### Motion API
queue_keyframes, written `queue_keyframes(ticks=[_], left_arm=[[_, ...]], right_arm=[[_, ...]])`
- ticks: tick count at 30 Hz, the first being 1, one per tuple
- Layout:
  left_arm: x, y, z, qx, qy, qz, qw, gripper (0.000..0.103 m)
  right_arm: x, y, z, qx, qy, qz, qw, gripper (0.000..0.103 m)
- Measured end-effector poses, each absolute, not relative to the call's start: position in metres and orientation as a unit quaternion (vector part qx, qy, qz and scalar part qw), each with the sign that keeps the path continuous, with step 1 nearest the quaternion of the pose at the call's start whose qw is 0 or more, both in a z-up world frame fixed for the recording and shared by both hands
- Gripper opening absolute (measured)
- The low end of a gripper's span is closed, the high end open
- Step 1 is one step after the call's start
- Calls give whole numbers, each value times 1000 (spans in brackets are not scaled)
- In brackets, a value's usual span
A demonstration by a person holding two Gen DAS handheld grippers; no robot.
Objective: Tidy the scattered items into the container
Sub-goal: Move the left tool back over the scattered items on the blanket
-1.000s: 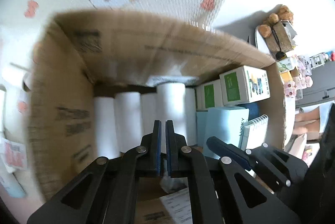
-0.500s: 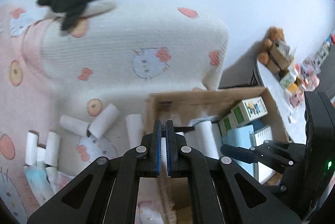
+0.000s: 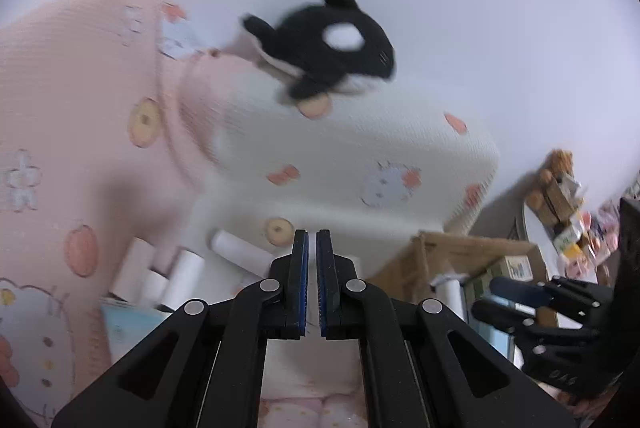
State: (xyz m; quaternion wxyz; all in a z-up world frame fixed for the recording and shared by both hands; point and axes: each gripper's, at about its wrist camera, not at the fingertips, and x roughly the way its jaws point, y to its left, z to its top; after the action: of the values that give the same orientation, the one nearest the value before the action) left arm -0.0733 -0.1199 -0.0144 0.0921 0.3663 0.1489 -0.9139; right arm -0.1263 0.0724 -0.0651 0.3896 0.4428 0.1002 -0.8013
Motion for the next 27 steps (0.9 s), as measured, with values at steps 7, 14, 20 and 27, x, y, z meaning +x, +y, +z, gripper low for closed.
queue_keyframes(ticks=[7,14,20,27], left_arm=[[-51,-163,-8,345,176,-915,113,4],[-40,-188,-24,358,169,-908,141,4],[-29,-206,-38,365,149,-903,169,4],[-23,-230,-78,406,161,-879,192,5]], right_arm=[[-104,32,-29,393,106,-807,428,31],[-89,9,-52,365,-11,-792,489,31],[-93,-9,-81,390,-59,-778,488,31],[-76,-32,-98,375,-56,-774,507,31]])
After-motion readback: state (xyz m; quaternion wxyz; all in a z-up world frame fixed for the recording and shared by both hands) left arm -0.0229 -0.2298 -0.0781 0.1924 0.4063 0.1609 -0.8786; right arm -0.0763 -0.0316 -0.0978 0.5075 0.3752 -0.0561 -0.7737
